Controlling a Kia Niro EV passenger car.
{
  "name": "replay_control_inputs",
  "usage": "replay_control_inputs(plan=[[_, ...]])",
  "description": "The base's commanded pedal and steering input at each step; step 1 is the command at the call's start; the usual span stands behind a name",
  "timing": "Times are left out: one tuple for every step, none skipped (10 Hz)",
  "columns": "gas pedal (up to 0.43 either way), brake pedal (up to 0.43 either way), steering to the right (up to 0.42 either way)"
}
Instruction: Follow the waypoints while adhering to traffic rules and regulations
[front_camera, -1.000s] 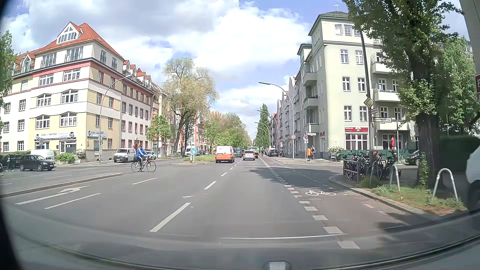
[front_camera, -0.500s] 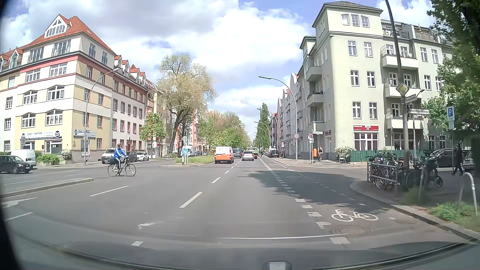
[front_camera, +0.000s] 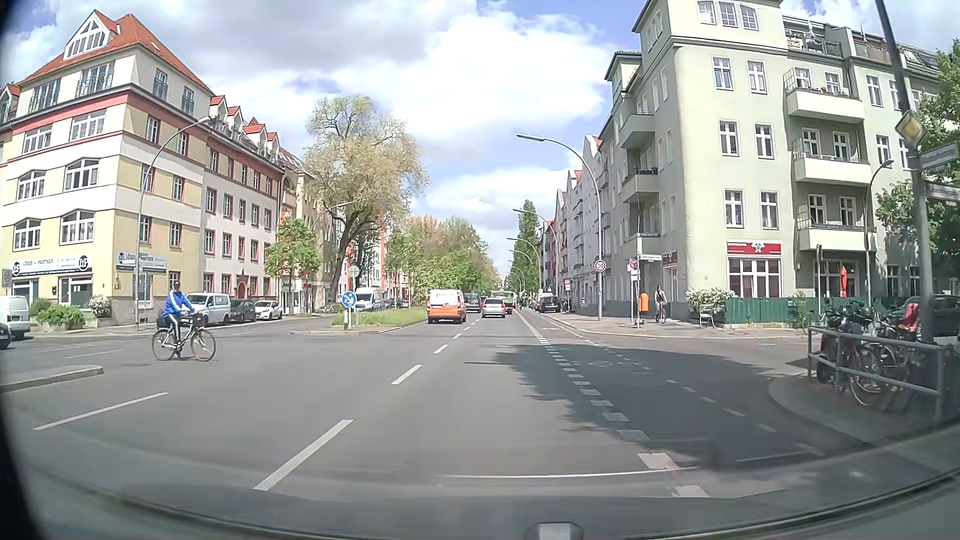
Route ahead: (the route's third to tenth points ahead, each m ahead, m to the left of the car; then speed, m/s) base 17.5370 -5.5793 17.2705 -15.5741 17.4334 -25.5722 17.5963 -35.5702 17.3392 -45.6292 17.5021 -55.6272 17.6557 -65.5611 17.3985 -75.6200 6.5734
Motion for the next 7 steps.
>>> replay_control_inputs(plan=[[0.000,0.287,0.001],[0.000,0.293,0.001],[0.000,0.305,0.001],[0.000,0.311,0.001],[0.000,0.311,0.001],[0.000,0.323,0.002],[0.000,0.335,0.005]])
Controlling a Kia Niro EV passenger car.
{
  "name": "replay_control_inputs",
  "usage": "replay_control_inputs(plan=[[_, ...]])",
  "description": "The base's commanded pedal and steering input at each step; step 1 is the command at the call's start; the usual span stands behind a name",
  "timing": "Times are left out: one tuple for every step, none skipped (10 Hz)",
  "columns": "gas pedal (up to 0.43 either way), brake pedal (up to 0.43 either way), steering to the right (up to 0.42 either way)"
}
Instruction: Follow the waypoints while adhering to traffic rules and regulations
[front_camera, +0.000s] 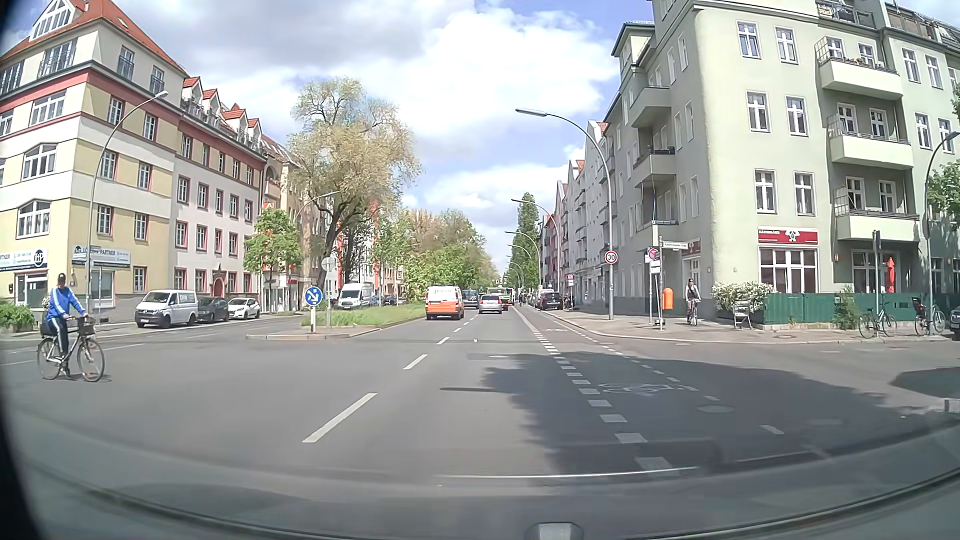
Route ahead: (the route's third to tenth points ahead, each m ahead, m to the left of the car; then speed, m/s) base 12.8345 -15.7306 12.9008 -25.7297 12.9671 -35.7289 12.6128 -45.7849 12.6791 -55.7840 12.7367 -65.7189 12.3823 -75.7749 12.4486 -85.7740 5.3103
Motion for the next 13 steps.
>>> replay_control_inputs(plan=[[0.000,0.341,0.009],[0.000,0.348,0.016],[0.000,0.348,0.017],[0.000,0.348,0.018],[0.000,0.354,0.025],[0.000,0.348,0.036],[0.000,0.348,0.044],[0.000,0.348,0.059],[0.000,0.348,0.078],[0.000,0.348,0.096],[0.000,0.335,0.124],[0.000,0.329,0.167],[0.000,0.329,0.212]])
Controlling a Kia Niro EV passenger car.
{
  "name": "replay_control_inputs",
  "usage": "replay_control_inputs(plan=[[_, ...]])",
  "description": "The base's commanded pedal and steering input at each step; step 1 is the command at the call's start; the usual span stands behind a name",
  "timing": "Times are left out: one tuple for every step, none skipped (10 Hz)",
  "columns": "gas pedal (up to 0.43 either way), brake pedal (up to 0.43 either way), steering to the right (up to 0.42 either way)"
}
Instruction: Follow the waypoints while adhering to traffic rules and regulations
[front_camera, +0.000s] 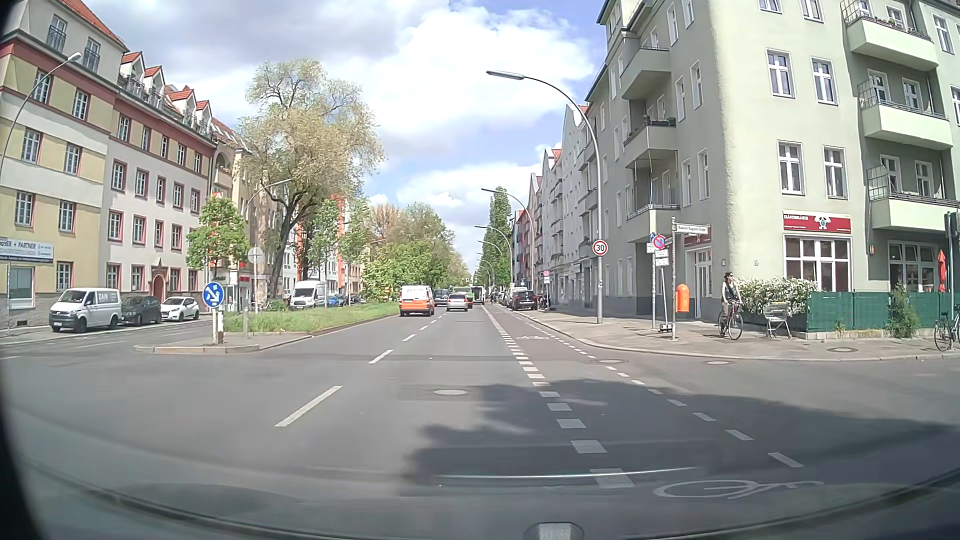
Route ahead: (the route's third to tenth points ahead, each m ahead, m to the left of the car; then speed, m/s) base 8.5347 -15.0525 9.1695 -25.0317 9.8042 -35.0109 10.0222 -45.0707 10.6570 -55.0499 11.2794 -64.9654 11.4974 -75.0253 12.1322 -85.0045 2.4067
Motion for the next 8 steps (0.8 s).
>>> replay_control_inputs(plan=[[0.000,0.329,0.270],[0.000,0.305,0.319],[0.000,0.299,0.359],[0.000,0.293,0.395],[0.000,0.287,0.438],[0.000,0.293,0.482],[0.000,0.293,0.517],[0.000,0.293,0.561]])
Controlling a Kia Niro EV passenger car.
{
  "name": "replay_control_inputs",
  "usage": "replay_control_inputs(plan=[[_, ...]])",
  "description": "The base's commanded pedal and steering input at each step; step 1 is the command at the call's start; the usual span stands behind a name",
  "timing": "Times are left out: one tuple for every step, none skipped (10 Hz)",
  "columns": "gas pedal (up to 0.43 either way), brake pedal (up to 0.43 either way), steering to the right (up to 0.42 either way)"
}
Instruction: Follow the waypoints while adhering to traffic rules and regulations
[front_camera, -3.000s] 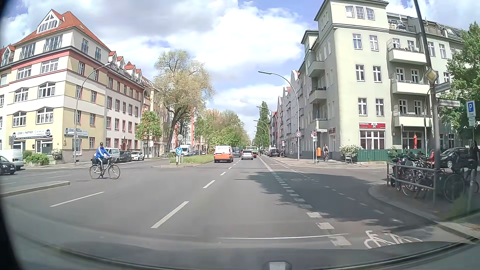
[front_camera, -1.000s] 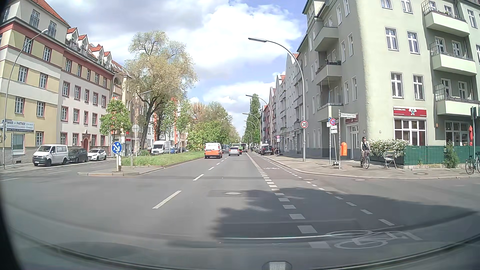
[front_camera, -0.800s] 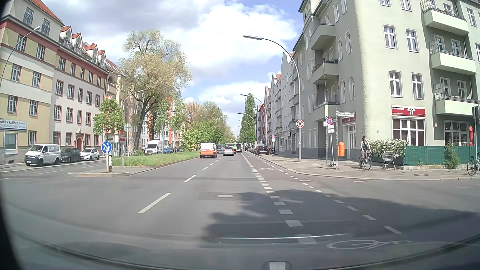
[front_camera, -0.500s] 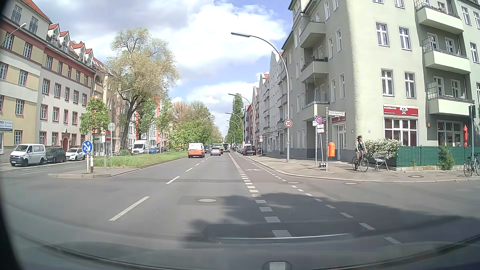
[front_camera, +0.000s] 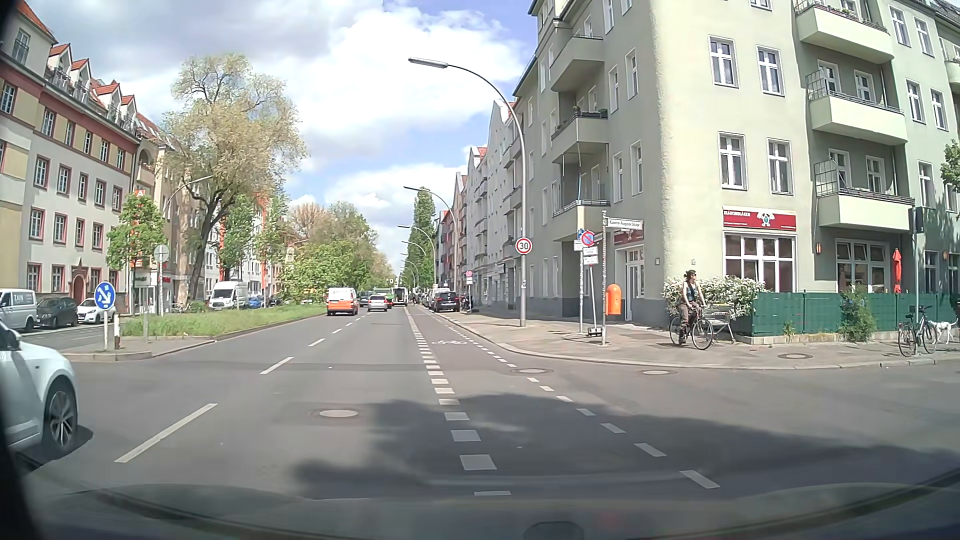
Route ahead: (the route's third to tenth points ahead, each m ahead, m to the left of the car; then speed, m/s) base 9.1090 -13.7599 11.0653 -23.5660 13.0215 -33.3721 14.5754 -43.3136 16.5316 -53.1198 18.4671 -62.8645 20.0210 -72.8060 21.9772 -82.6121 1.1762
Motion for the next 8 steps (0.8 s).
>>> replay_control_inputs(plan=[[0.000,0.274,0.591],[0.000,0.232,0.618],[0.000,0.238,0.644],[0.000,0.250,0.667],[0.000,0.256,0.681],[0.000,0.256,0.691],[0.000,0.262,0.693],[0.000,0.256,0.689]])
